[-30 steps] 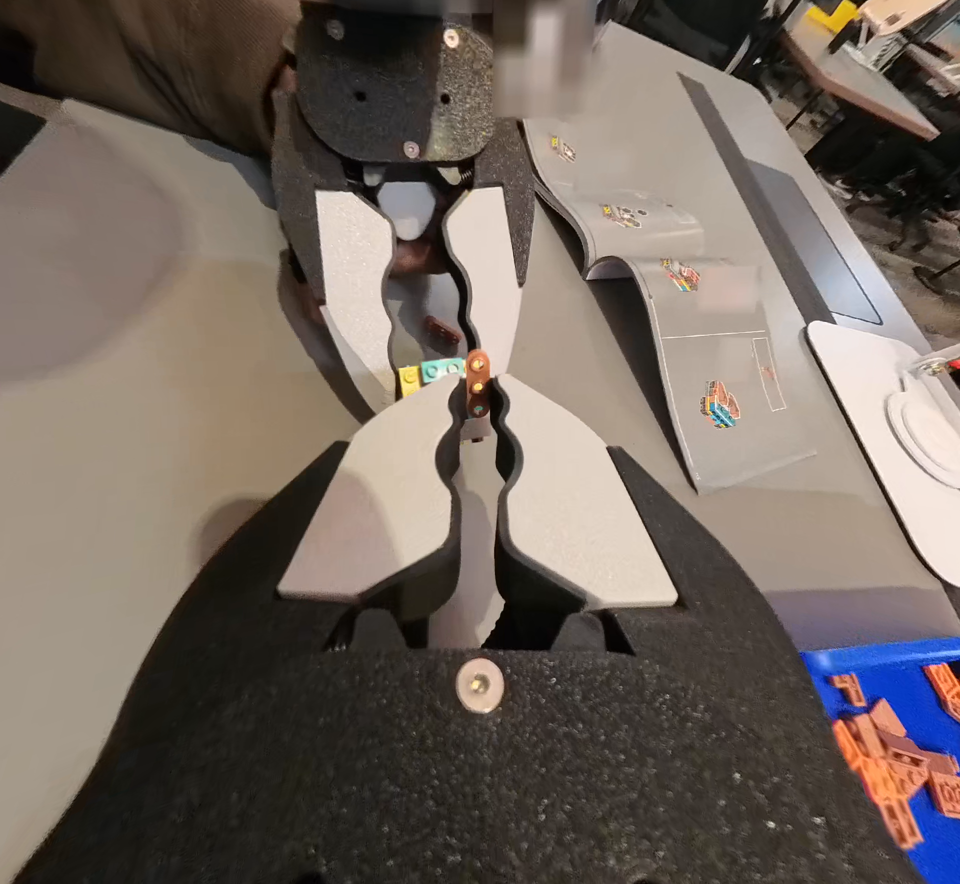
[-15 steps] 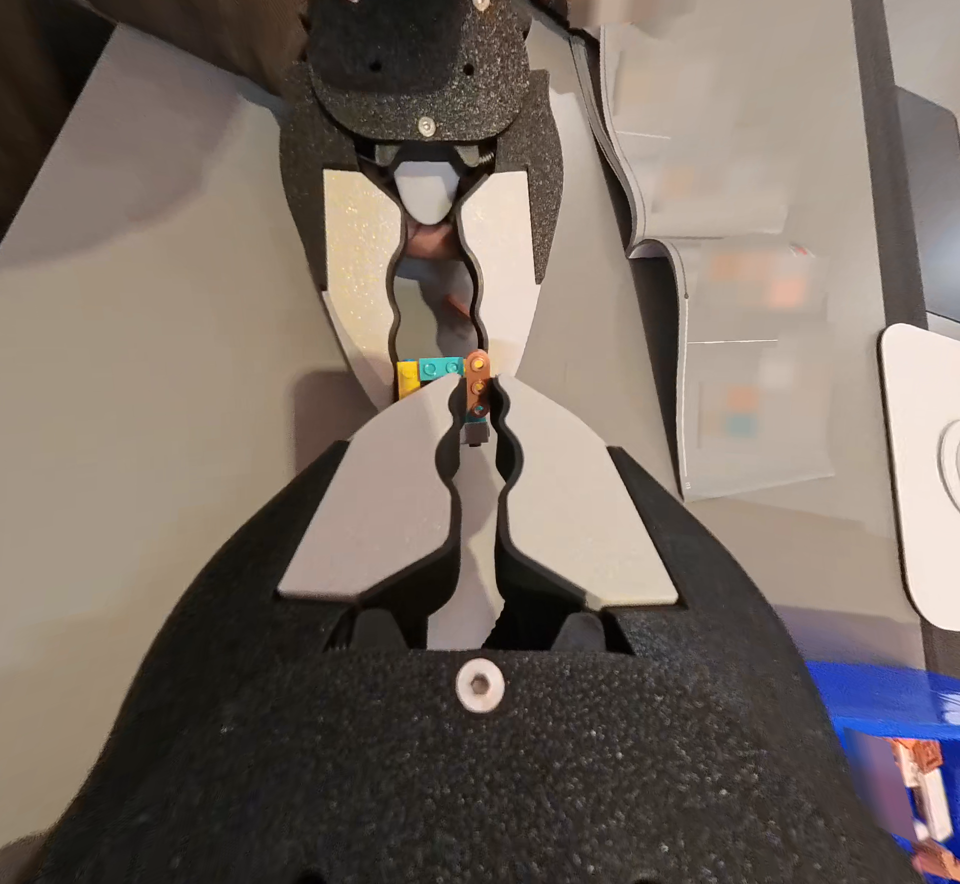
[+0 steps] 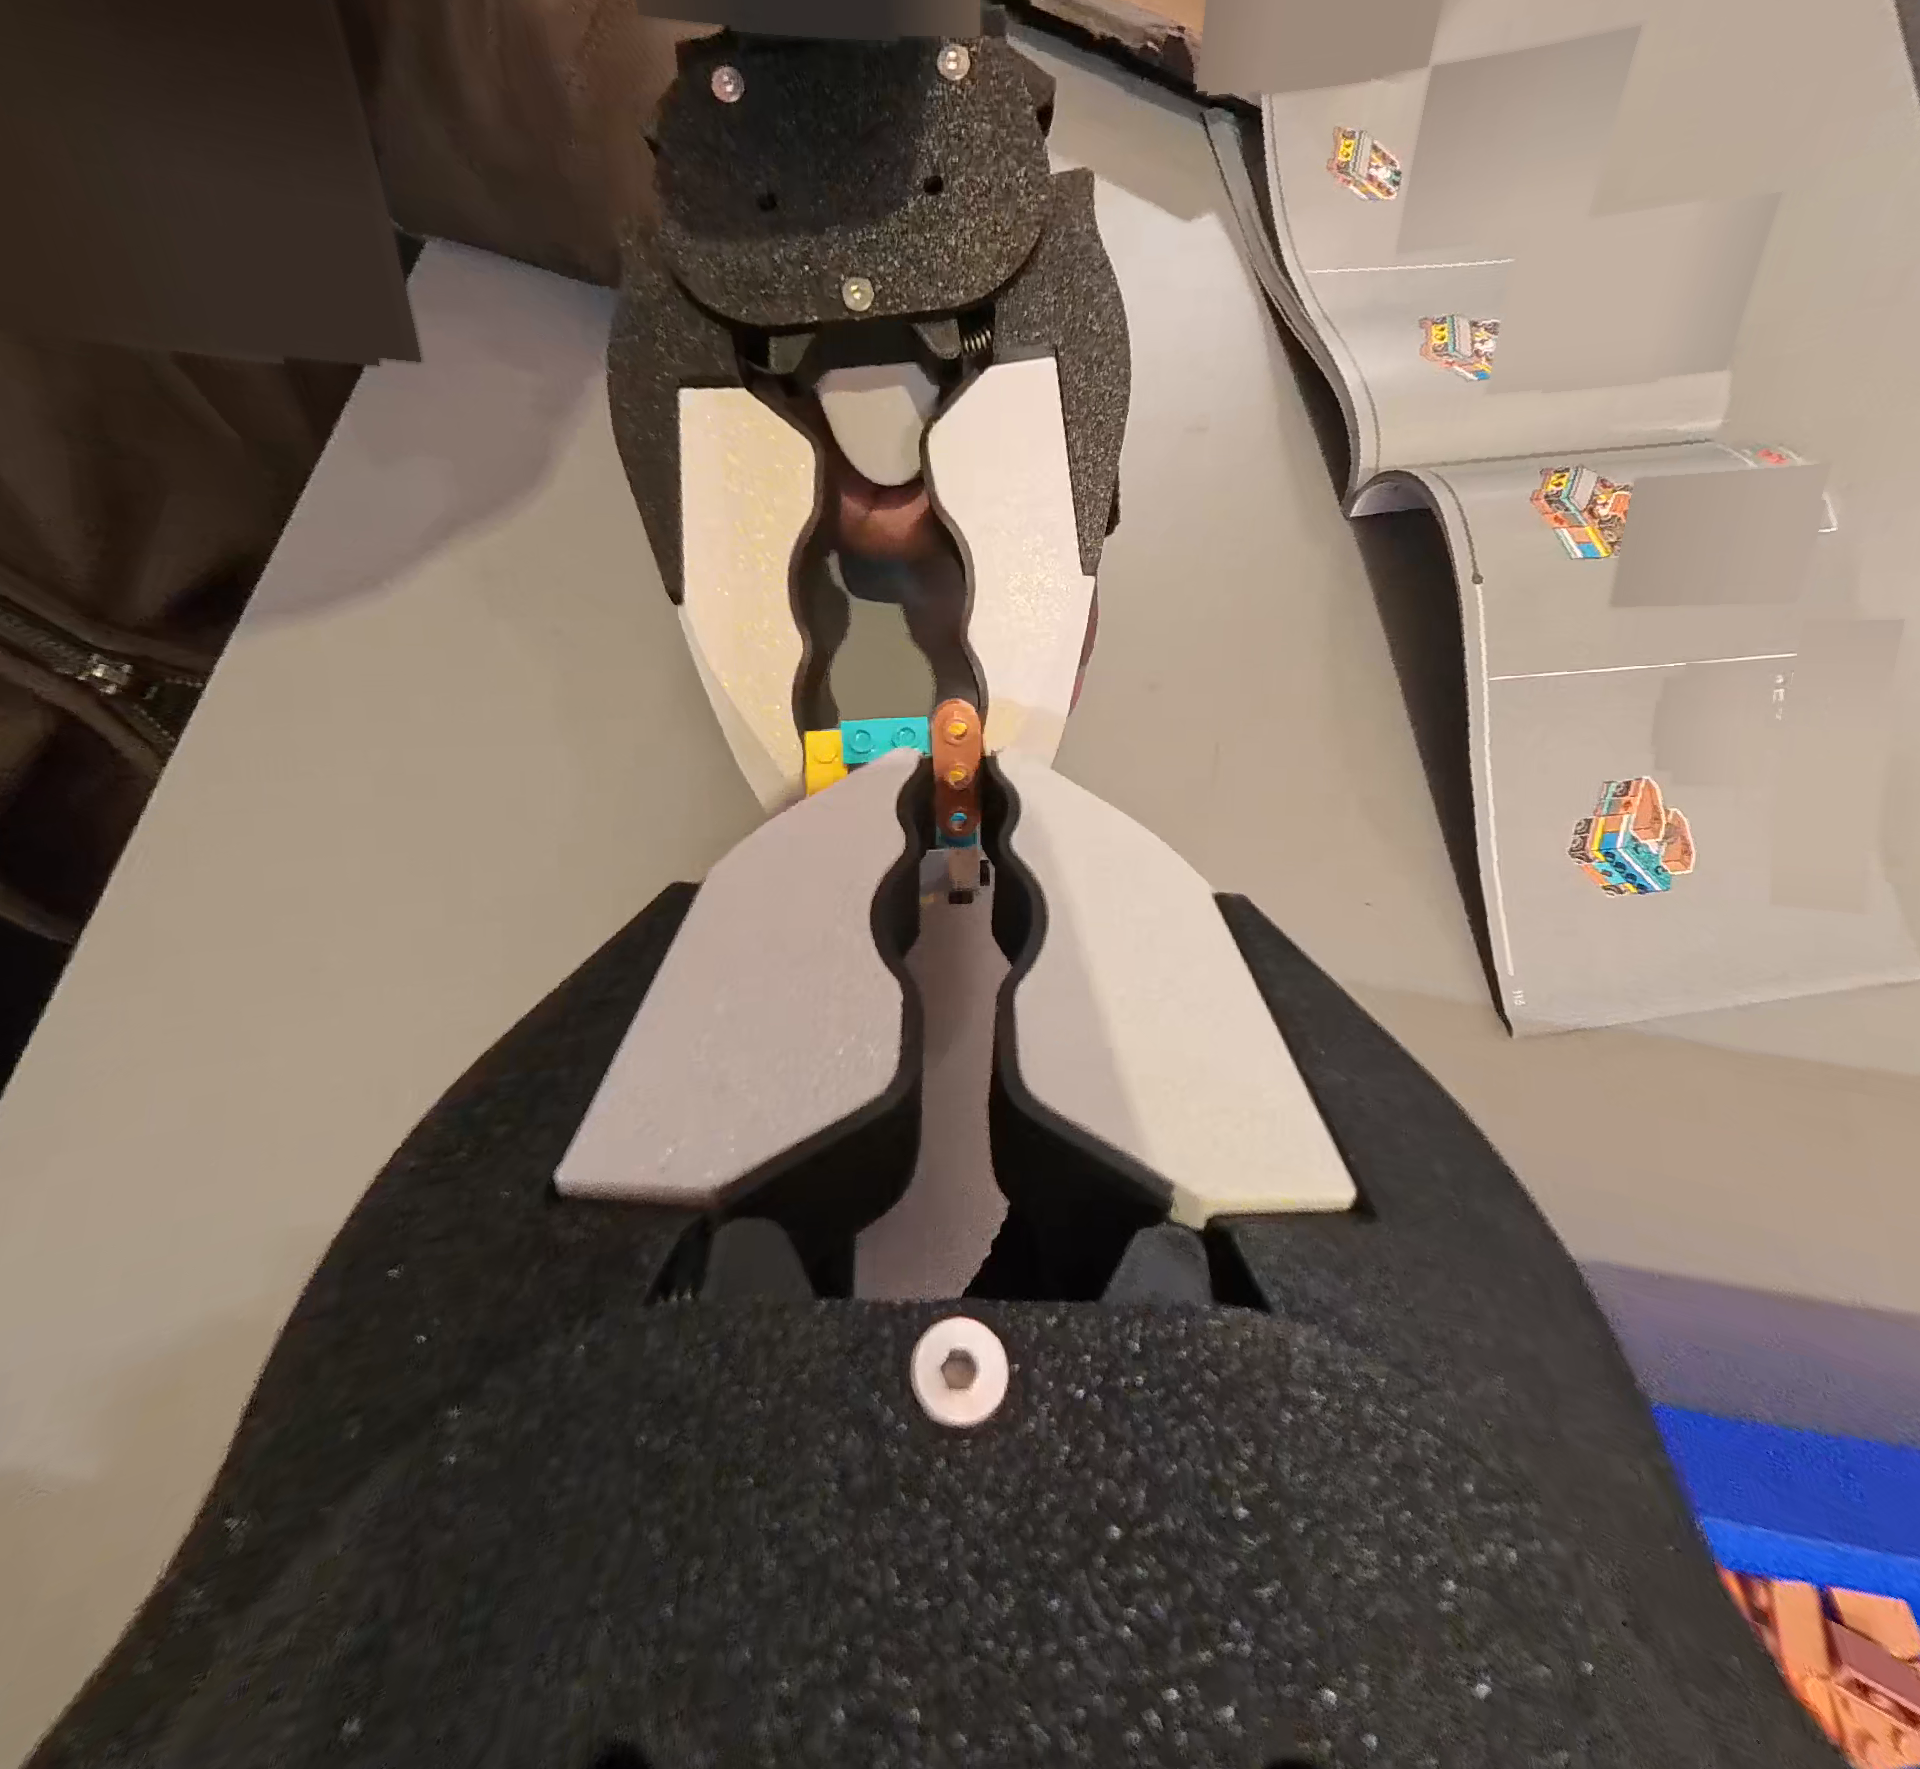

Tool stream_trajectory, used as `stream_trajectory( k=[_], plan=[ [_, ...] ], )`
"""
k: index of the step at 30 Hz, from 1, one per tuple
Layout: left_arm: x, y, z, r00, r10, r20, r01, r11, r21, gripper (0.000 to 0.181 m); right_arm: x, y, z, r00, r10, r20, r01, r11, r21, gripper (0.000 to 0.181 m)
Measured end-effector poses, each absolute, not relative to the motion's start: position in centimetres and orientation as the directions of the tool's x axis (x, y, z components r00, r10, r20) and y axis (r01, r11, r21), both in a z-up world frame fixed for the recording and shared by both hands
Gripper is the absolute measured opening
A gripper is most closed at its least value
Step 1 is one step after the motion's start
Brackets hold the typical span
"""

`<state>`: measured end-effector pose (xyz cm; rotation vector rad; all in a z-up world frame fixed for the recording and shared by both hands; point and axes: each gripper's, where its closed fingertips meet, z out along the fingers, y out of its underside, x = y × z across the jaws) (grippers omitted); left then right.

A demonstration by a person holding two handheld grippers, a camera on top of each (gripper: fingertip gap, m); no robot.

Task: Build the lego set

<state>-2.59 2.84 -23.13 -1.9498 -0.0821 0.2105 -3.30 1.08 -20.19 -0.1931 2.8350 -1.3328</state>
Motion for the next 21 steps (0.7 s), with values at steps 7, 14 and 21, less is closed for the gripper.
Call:
stream_trajectory(
  k=[7, 14, 21],
  plan=[
    [-2.33, 2.90, -23.11, 0.984, 0.141, -0.112, -0.052, -0.378, -0.924, 0.037, -3.04, 1.13, -20.18, -0.991, -0.131, 0.014, -0.092, 0.613, -0.785, 0.009],
    [-2.13, 2.94, -23.12, 0.985, 0.129, -0.118, -0.061, -0.379, -0.924, 0.037, -2.79, 1.14, -20.17, -0.989, -0.148, 0.005, -0.094, 0.599, -0.795, 0.009],
    [-2.19, 2.89, -22.99, 0.985, 0.134, -0.112, -0.055, -0.370, -0.927, 0.037, -2.48, 1.10, -19.92, -0.986, -0.164, 0.008, -0.103, 0.582, -0.807, 0.013]
  ],
)
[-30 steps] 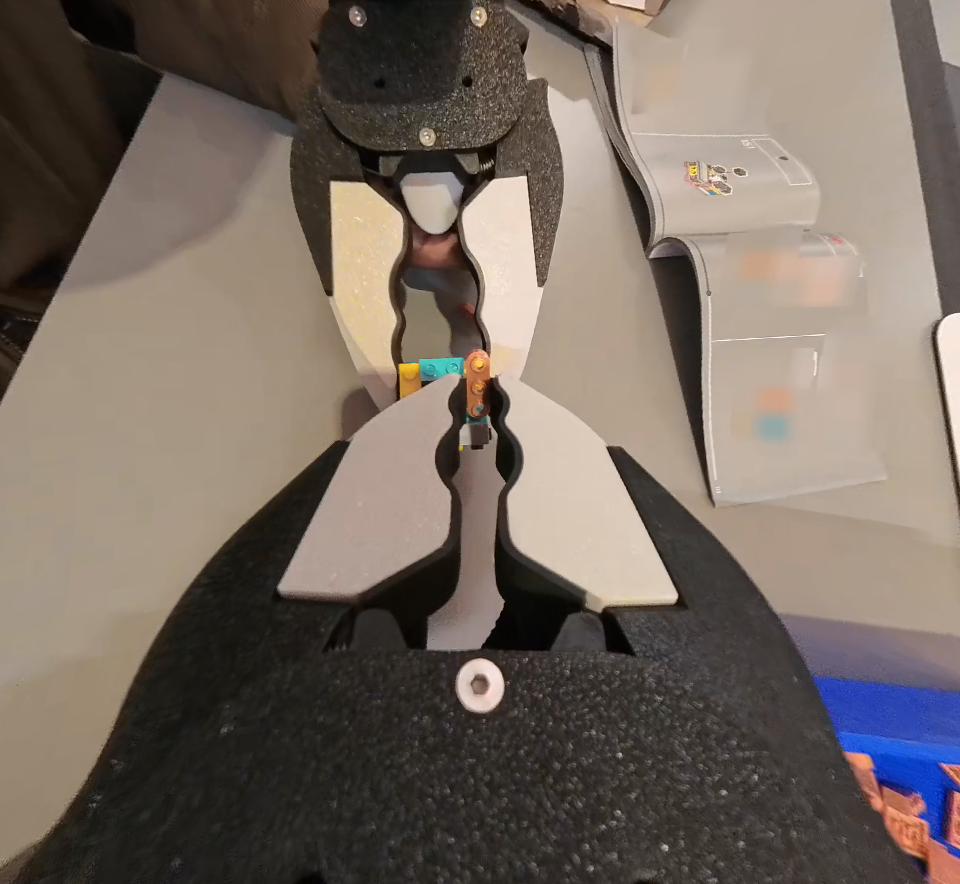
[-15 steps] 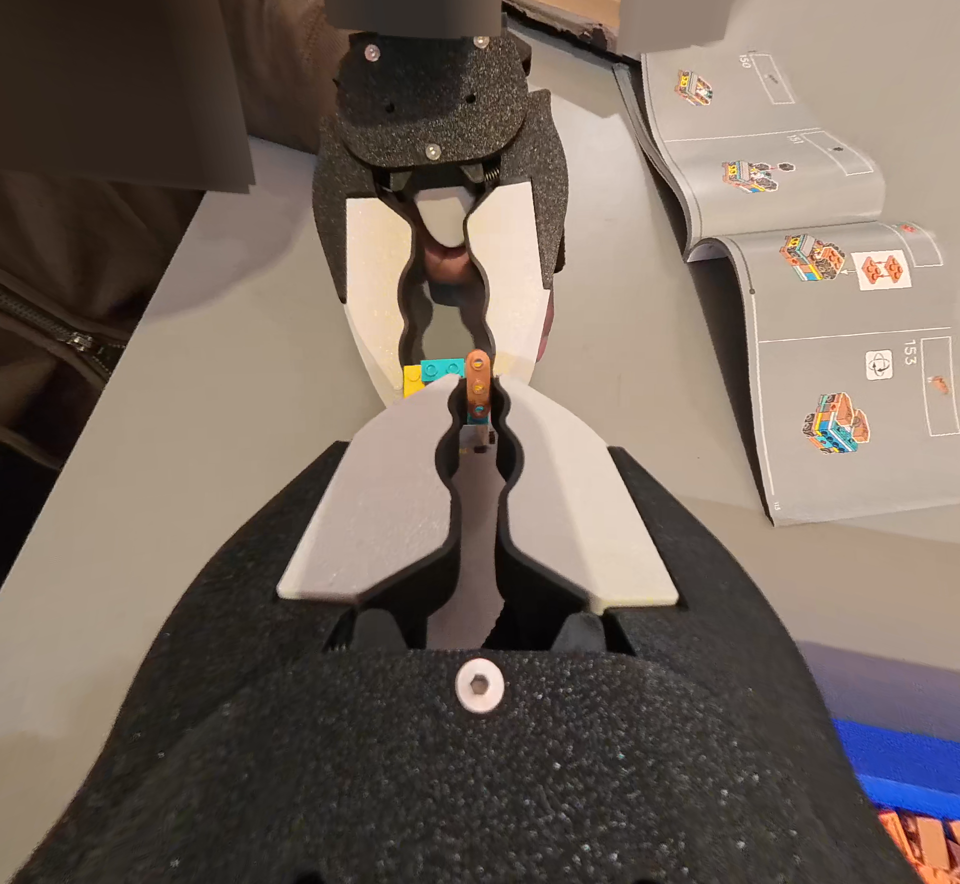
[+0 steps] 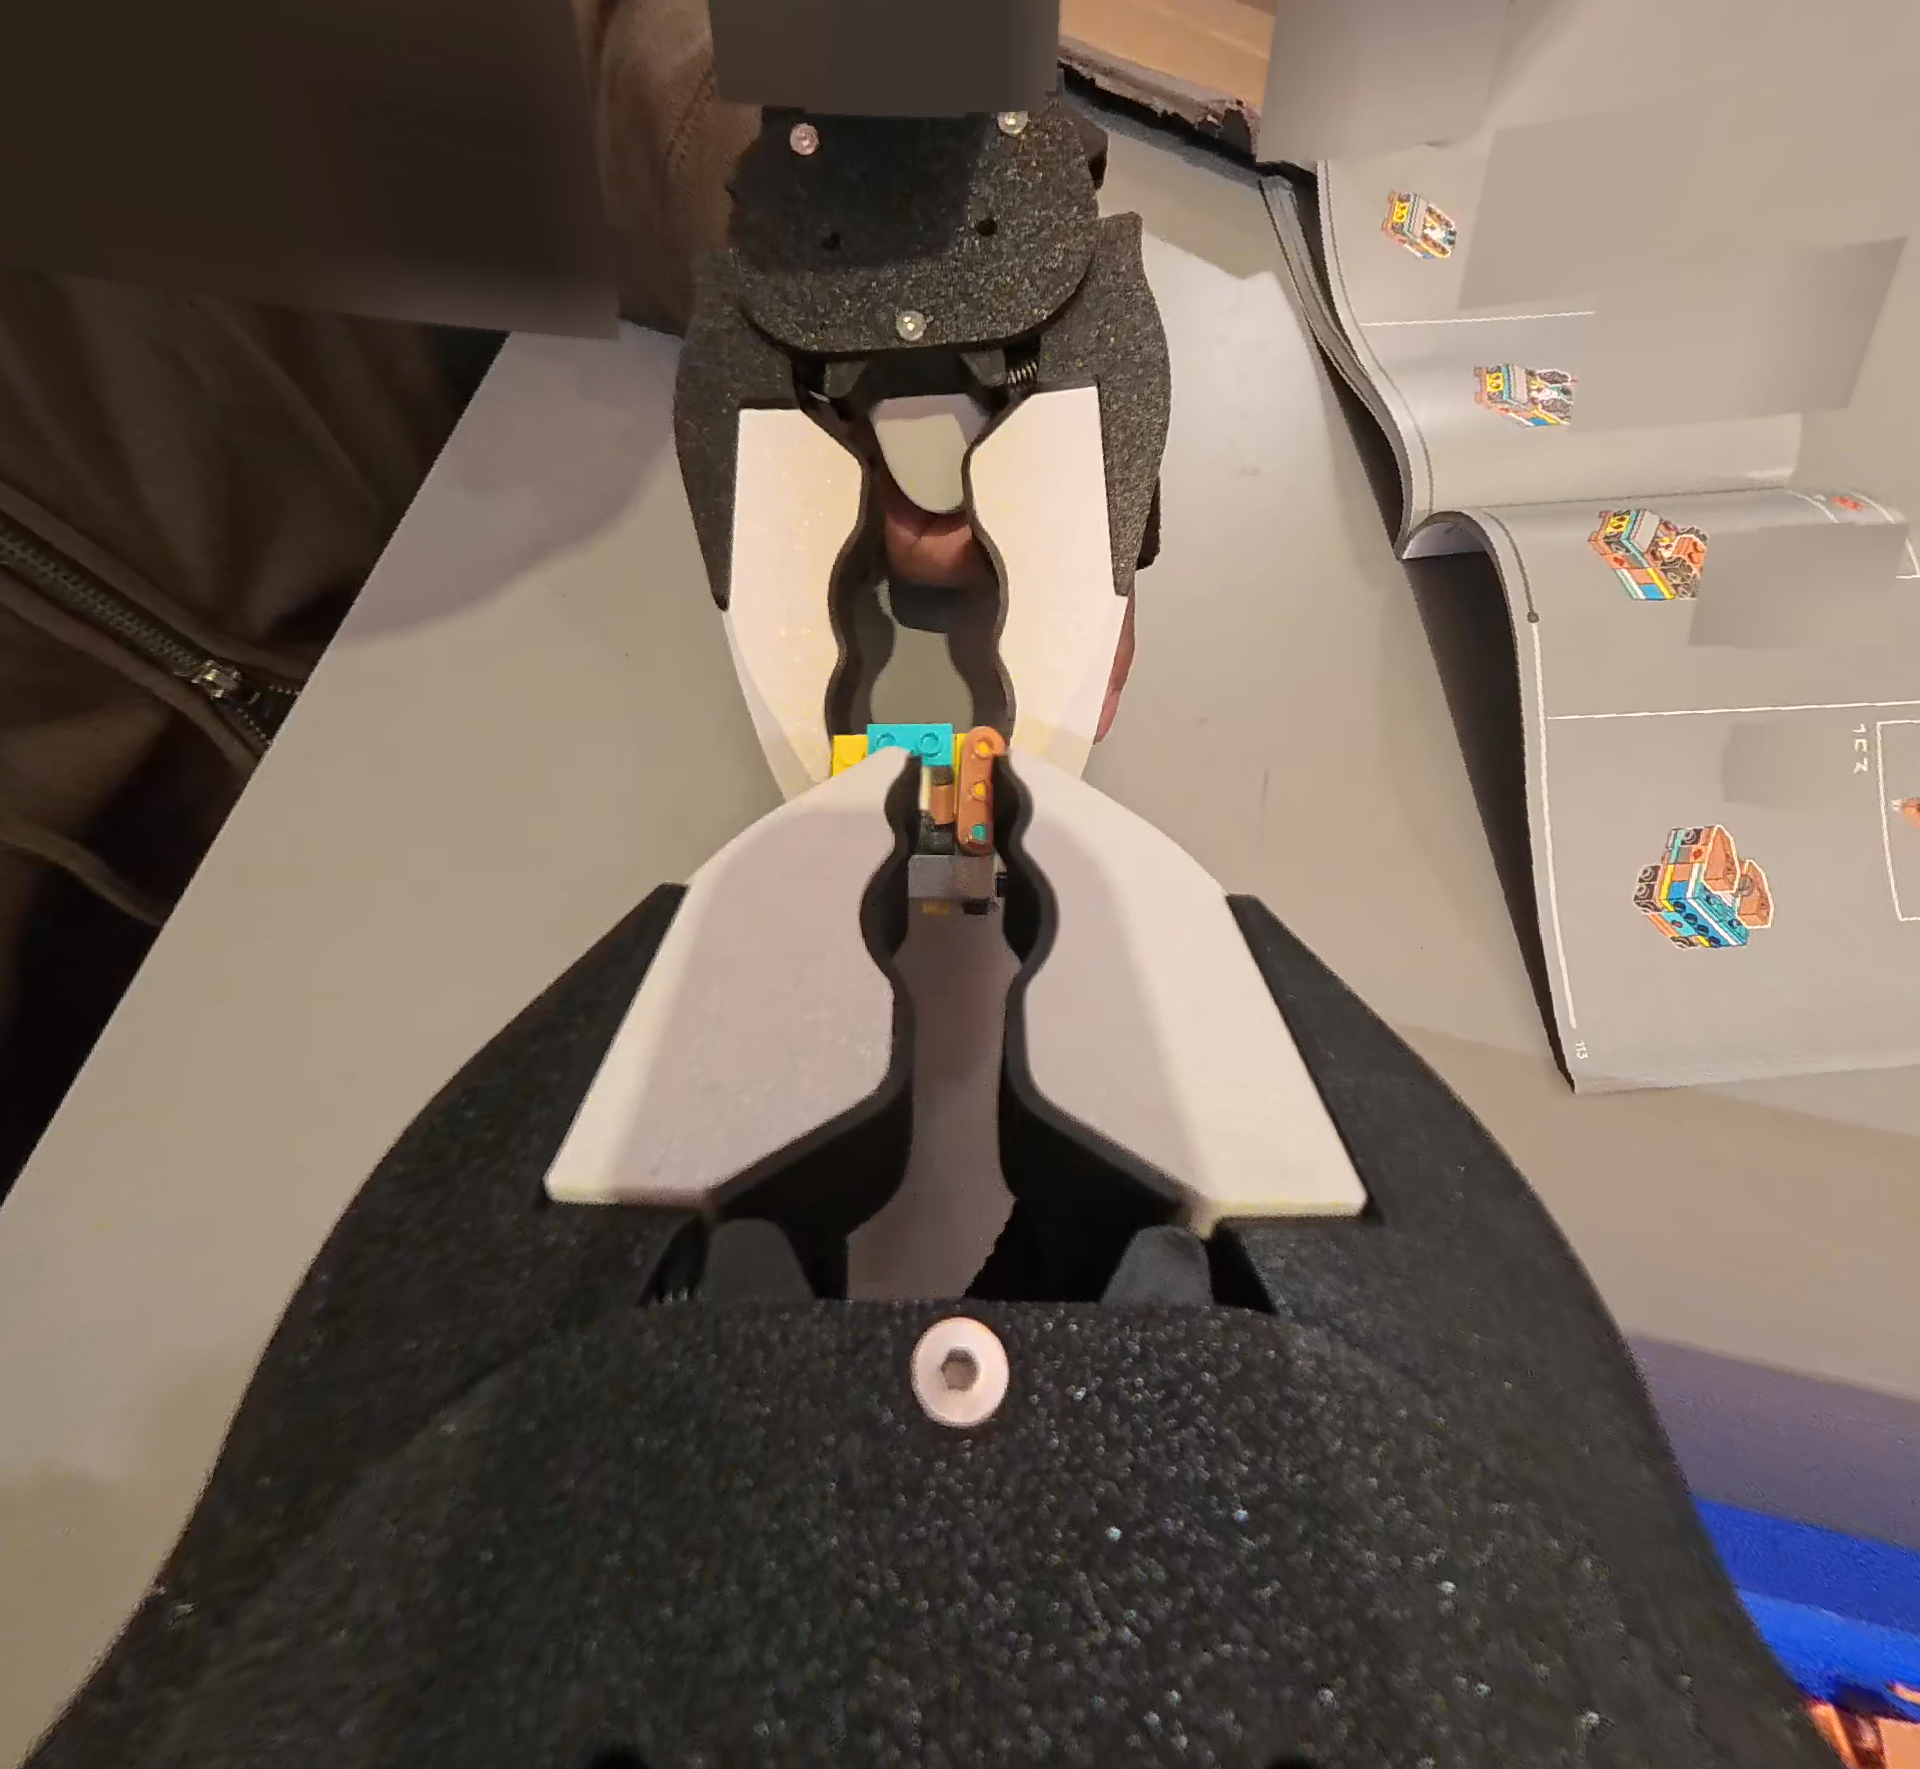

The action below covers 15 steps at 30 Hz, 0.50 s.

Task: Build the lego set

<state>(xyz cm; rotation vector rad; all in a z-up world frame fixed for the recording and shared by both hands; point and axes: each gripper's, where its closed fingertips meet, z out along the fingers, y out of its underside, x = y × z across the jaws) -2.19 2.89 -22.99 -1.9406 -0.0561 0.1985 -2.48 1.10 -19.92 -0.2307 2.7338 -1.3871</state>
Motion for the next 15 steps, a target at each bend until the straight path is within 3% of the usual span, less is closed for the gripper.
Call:
stream_trajectory(
  k=[8, 15],
  plan=[
    [-2.3, 2.6, -22.3, 0.987, 0.132, -0.090, -0.042, -0.331, -0.943, 0.037, -2.6, 1.4, -18.0, -0.977, -0.172, 0.126, -0.196, 0.490, -0.850, 0.019],
    [-1.5, 2.1, -21.1, 0.998, 0.058, -0.027, -0.010, -0.263, -0.965, 0.037, -2.0, 1.7, -17.3, -0.888, -0.240, 0.391, -0.458, 0.398, -0.795, 0.033]
  ],
)
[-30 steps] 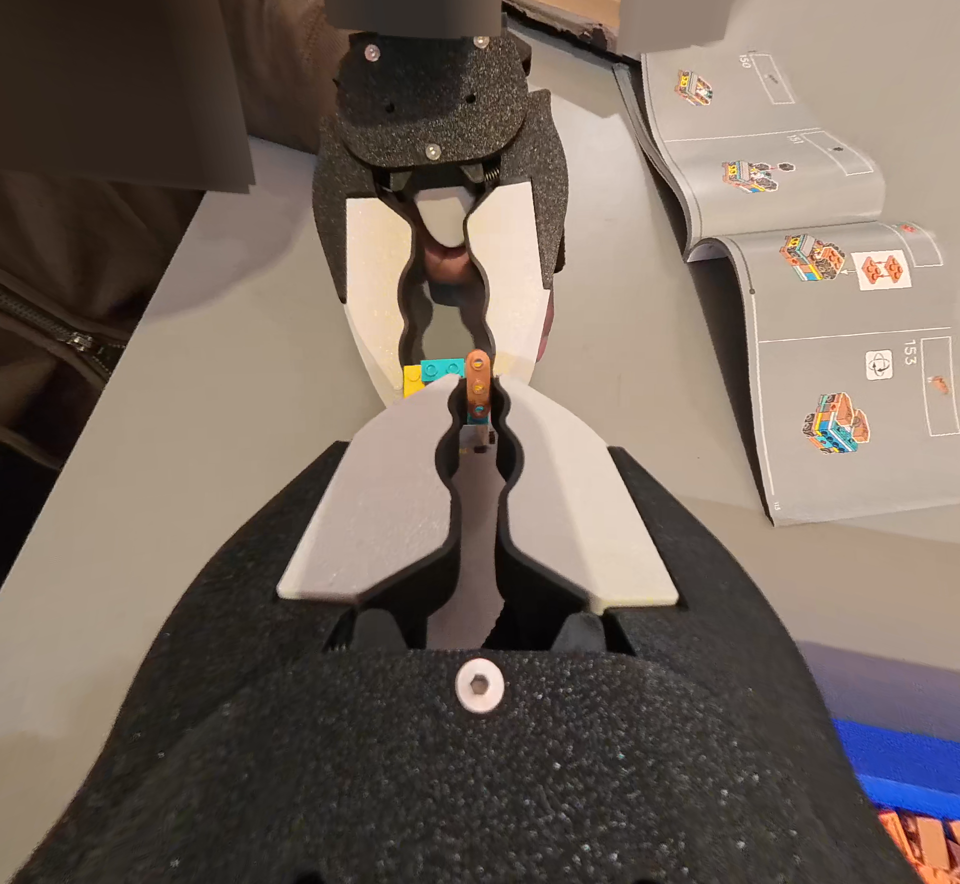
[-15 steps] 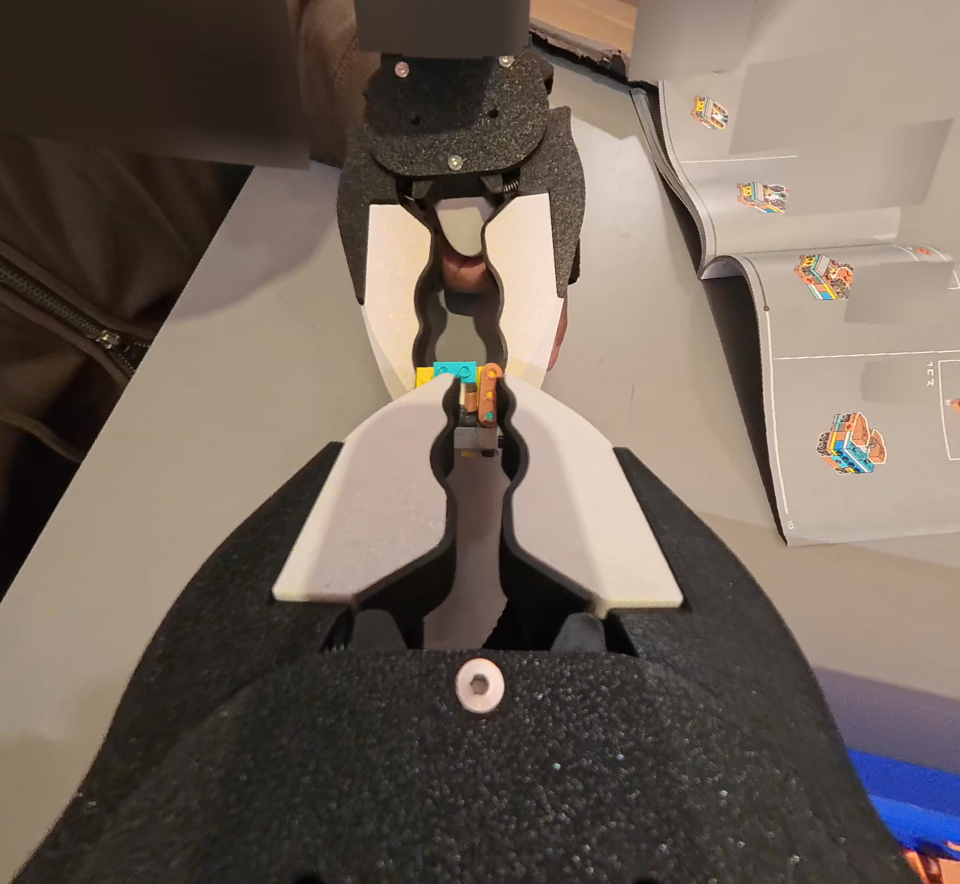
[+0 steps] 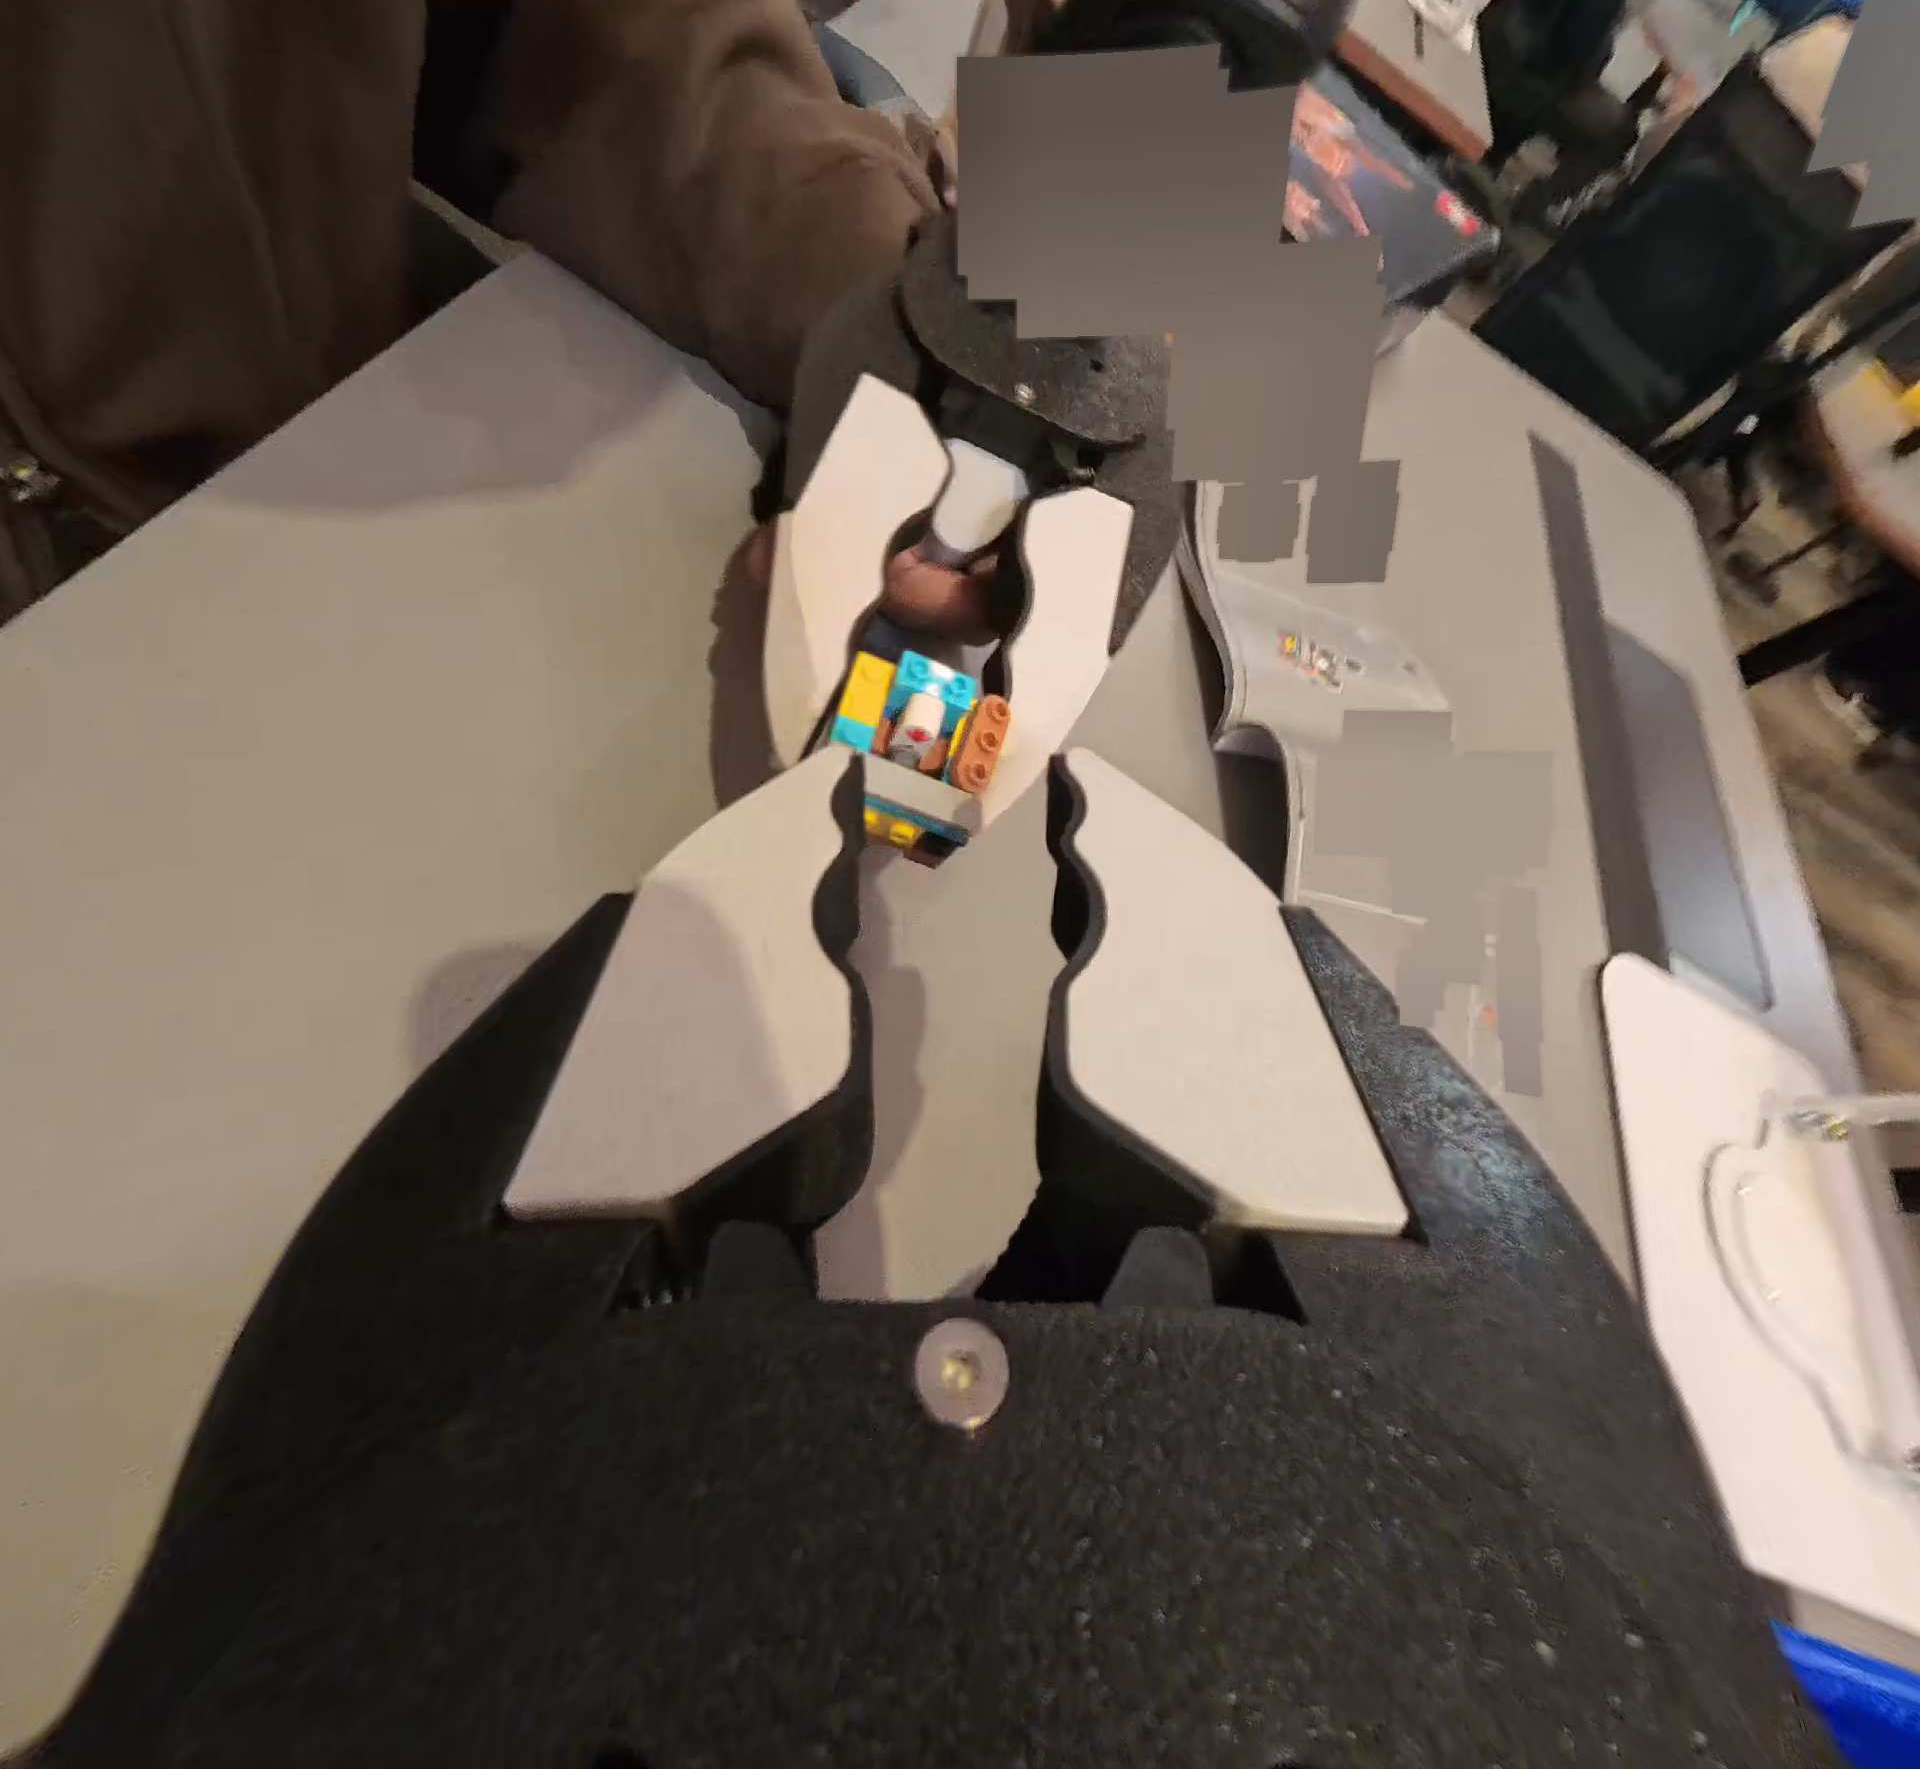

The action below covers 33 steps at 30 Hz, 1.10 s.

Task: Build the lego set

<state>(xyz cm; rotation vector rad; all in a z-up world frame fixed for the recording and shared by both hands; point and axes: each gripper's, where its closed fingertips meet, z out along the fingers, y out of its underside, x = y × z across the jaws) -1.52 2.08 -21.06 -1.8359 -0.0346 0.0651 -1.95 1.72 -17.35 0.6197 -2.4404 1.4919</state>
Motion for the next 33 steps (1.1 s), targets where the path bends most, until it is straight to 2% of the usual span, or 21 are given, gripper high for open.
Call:
stream_trajectory(
  k=[6, 11, 18, 24, 33],
  plan=[
    [-0.7, 1.4, -19.9, 0.997, -0.037, 0.061, 0.053, -0.196, -0.979, 0.037, -0.7, 1.5, -18.0, -0.740, -0.317, 0.593, -0.672, 0.360, -0.647, 0.055],
    [0.3, 1.0, -19.3, 0.990, -0.118, 0.082, 0.062, -0.166, -0.984, 0.037, -0.6, 0.4, -18.1, -0.645, -0.285, 0.709, -0.761, 0.317, -0.565, 0.063],
    [1.1, 0.8, -19.0, 0.974, -0.184, 0.132, 0.105, -0.150, -0.983, 0.037, 0.3, -0.7, -17.9, -0.571, -0.270, 0.775, -0.818, 0.264, -0.511, 0.063],
    [1.9, 0.7, -19.0, 0.957, -0.242, 0.162, 0.127, -0.156, -0.980, 0.037, 0.9, -1.1, -18.4, -0.563, -0.292, 0.773, -0.826, 0.239, -0.511, 0.061],
    [2.2, 0.6, -18.7, 0.930, -0.281, 0.238, 0.205, -0.142, -0.968, 0.037, 1.0, -1.7, -18.1, -0.576, -0.243, 0.780, -0.816, 0.220, -0.535, 0.036]
  ],
)
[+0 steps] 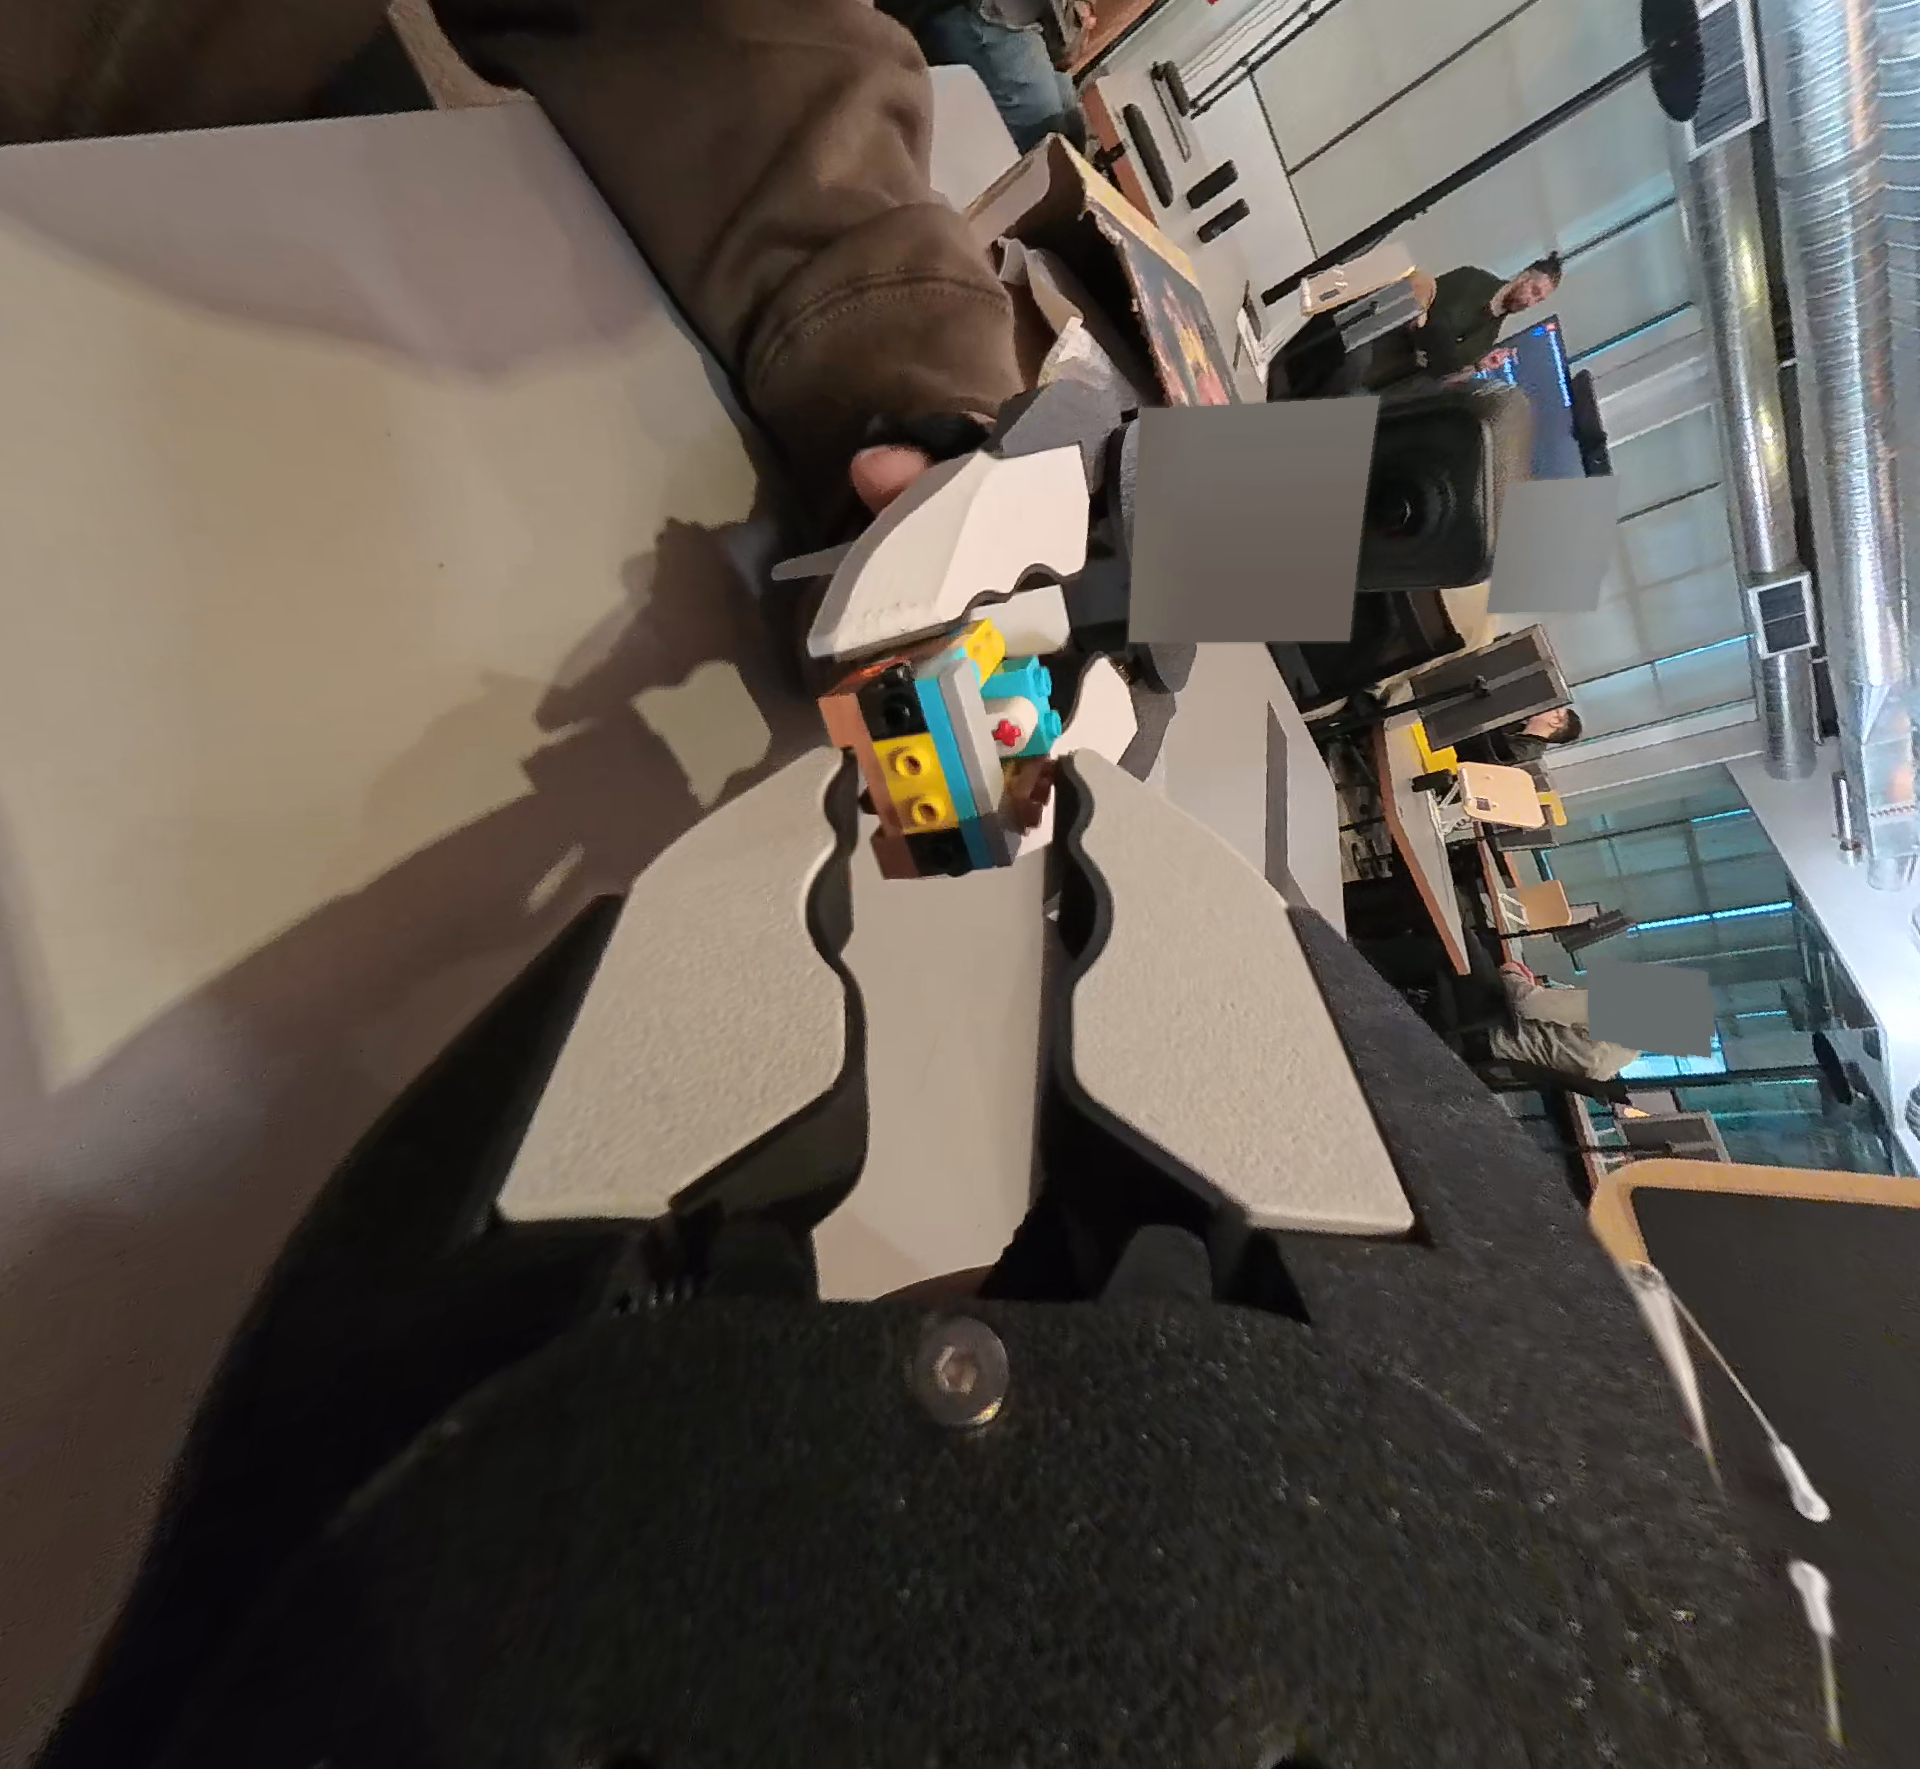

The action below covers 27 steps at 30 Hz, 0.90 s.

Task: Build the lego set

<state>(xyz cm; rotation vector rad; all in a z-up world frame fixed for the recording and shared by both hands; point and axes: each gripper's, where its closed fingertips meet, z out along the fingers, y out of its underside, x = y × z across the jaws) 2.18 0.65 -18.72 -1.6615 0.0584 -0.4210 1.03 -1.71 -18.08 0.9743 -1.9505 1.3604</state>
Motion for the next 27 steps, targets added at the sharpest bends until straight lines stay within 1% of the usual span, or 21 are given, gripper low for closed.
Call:
stream_trajectory(
  k=[5, 12, 27],
  plan=[
    [2.03, 0.54, -18.25, 0.922, -0.286, 0.259, 0.236, -0.116, -0.965, 0.037, 0.85, -1.83, -17.71, -0.600, -0.204, 0.774, -0.799, 0.204, -0.565, 0.036],
    [2.10, 0.68, -18.07, 0.906, -0.302, 0.296, 0.278, -0.104, -0.955, 0.037, 0.88, -1.68, -17.62, -0.626, -0.211, 0.751, -0.779, 0.195, -0.595, 0.035],
    [2.27, 0.75, -17.98, 0.893, -0.319, 0.317, 0.302, -0.099, -0.948, 0.037, 0.93, -1.53, -17.66, -0.615, -0.217, 0.758, -0.788, 0.192, -0.585, 0.033]
  ],
)
